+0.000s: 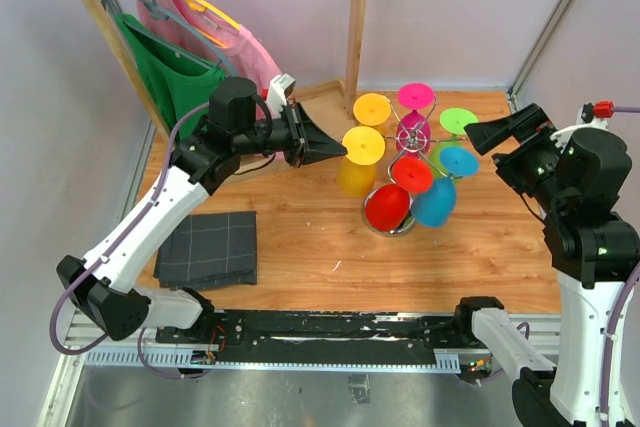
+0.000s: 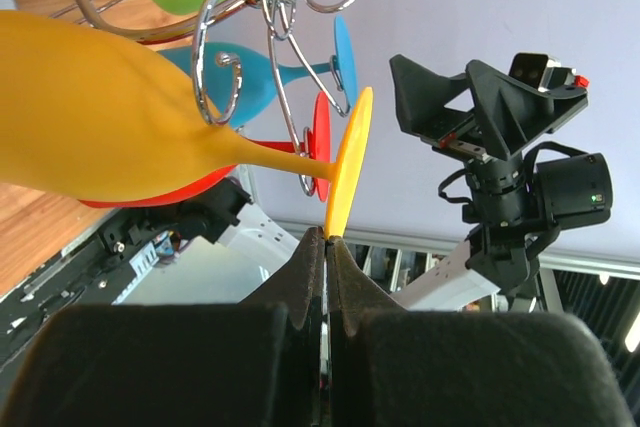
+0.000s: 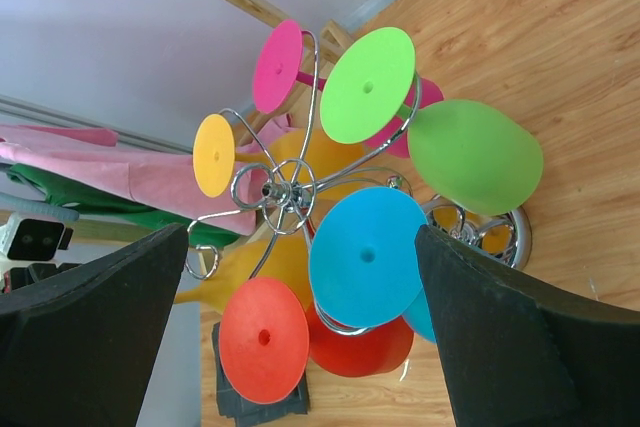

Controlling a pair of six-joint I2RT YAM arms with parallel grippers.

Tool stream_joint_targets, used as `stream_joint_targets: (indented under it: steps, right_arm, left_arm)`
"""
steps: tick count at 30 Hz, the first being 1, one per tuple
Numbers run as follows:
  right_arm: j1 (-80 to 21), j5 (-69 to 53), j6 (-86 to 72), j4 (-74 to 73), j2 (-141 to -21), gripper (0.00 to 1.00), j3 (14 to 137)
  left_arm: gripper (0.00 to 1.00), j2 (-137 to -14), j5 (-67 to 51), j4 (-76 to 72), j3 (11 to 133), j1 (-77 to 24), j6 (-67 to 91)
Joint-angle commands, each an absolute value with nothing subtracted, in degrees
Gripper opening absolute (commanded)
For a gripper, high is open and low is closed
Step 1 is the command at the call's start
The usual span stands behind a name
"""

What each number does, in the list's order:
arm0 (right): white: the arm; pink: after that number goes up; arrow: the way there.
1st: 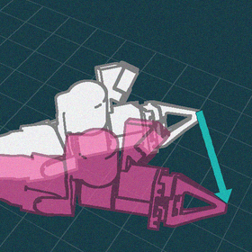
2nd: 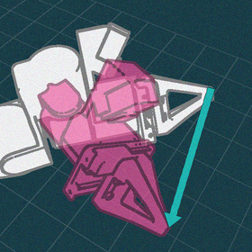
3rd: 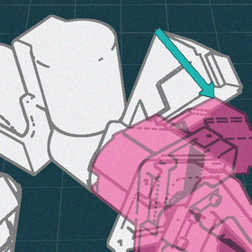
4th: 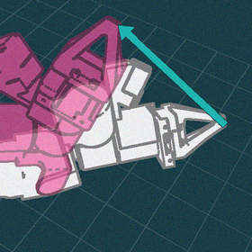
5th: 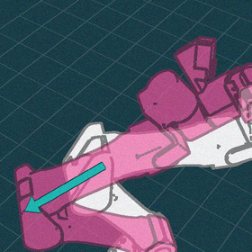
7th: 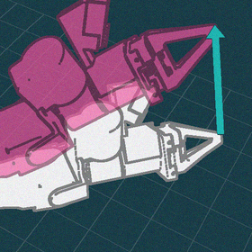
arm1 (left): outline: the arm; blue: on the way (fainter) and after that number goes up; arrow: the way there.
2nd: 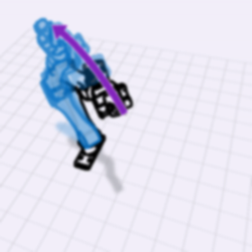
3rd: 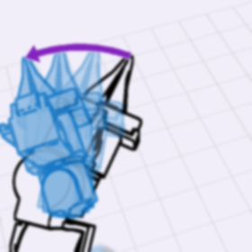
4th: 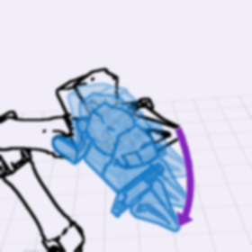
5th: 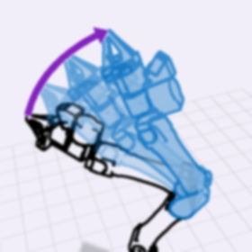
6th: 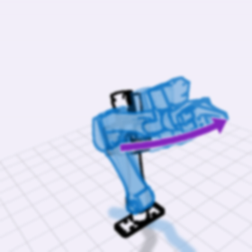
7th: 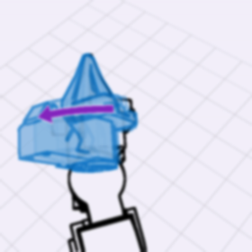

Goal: Take the wine glass off the wine glass rack
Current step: Pick up the wine glass from the wine rack.

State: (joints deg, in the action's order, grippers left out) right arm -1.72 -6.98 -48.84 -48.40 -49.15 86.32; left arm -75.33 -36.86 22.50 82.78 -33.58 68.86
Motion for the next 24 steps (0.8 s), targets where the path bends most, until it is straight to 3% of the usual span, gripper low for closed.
stream_joint_targets:
  steps: [1,17,24]
  right_arm:
    - [-0.97,-6.91,-48.44,-48.78,-50.35,0.99,88.95]
    - [-0.97,-7.18,-47.93,-48.35,-52.18,0.99,89.93]
    - [-0.97,-7.00,-47.44,-48.30,-52.99,0.99,91.88]
  left_arm:
    - [0.00,-73.08,-35.86,23.05,81.82,-32.35,67.47]
    - [0.00,-70.45,-38.07,25.57,80.37,-24.38,62.63]
    - [0.00,-72.99,-39.73,30.01,88.82,-21.42,48.56]
